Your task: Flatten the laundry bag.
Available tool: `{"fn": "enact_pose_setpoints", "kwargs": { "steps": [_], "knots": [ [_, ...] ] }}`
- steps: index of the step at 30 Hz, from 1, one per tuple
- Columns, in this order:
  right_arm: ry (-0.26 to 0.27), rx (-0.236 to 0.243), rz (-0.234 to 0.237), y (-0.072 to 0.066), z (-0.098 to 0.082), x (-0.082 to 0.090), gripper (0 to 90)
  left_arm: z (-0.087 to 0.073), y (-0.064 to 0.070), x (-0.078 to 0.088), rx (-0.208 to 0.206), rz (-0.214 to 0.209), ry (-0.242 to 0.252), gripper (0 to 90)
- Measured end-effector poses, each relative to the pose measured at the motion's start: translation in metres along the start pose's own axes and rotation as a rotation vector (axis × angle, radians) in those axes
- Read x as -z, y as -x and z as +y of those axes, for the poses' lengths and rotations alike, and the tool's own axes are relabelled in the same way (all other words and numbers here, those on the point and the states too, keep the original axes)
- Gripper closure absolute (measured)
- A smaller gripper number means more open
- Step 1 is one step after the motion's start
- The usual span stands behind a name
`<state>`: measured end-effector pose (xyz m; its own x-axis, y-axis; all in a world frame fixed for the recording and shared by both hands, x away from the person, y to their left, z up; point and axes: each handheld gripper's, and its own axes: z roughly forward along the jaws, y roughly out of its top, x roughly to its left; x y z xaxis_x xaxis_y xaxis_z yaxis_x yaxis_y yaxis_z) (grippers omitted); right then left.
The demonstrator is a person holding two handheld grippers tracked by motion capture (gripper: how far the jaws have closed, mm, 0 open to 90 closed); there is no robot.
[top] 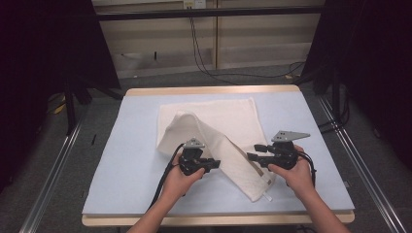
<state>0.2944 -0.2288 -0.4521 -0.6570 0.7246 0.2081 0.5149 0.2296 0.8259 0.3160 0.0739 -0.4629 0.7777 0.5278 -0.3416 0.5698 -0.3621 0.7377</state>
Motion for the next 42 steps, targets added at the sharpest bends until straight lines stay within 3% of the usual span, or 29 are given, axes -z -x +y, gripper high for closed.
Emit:
{"fn": "enact_pose_setpoints", "kwargs": {
  "steps": [4, 5, 6, 7, 12, 17, 20, 27, 38, 41, 42],
  "knots": [
    [-0.035, 0.01, 0.014, -0.002, -0.003, -0.009, 58.8, -0.001, -0.003, 0.003, -0.018, 0.021, -0.009, 73.6],
    [-0.038, 0.013, 0.027, -0.003, -0.005, -0.012, 64.0, -0.001, -0.004, 0.004, -0.015, 0.022, -0.015, 73.6],
    [-0.054, 0.038, 0.019, -0.004, -0.006, -0.014, 73.9, -0.003, -0.006, 0.007, -0.004, 0.024, -0.014, 68.3],
    [-0.058, 0.047, 0.018, -0.005, -0.006, -0.015, 77.9, -0.004, -0.008, 0.009, -0.006, 0.024, -0.021, 65.2],
    [-0.057, 0.04, 0.027, -0.004, -0.007, -0.013, 82.6, -0.008, -0.018, 0.02, 0.014, 0.035, -0.021, 60.2],
    [-0.058, 0.058, 0.028, -0.006, -0.008, -0.013, 82.8, -0.018, -0.038, 0.041, 0.055, 0.078, -0.007, 60.9],
    [-0.057, 0.06, 0.031, -0.007, -0.008, -0.012, 82.7, -0.021, -0.046, 0.049, 0.059, 0.109, -0.007, 64.3],
    [-0.047, 0.079, 0.048, -0.008, -0.009, -0.009, 82.6, -0.03, -0.075, 0.078, 0.14, 0.162, 0.032, 70.4],
    [-0.041, 0.084, 0.105, -0.013, -0.01, 0.0, 81.1, -0.038, -0.091, 0.088, 0.169, 0.22, 0.024, 71.7],
    [-0.02, 0.066, 0.107, -0.013, -0.011, 0.003, 73.8, -0.039, -0.095, 0.092, 0.182, 0.227, 0.032, 71.8],
    [-0.008, 0.043, 0.105, -0.012, -0.01, 0.006, 60.9, -0.04, -0.097, 0.094, 0.189, 0.235, 0.034, 71.9]
  ]
}}
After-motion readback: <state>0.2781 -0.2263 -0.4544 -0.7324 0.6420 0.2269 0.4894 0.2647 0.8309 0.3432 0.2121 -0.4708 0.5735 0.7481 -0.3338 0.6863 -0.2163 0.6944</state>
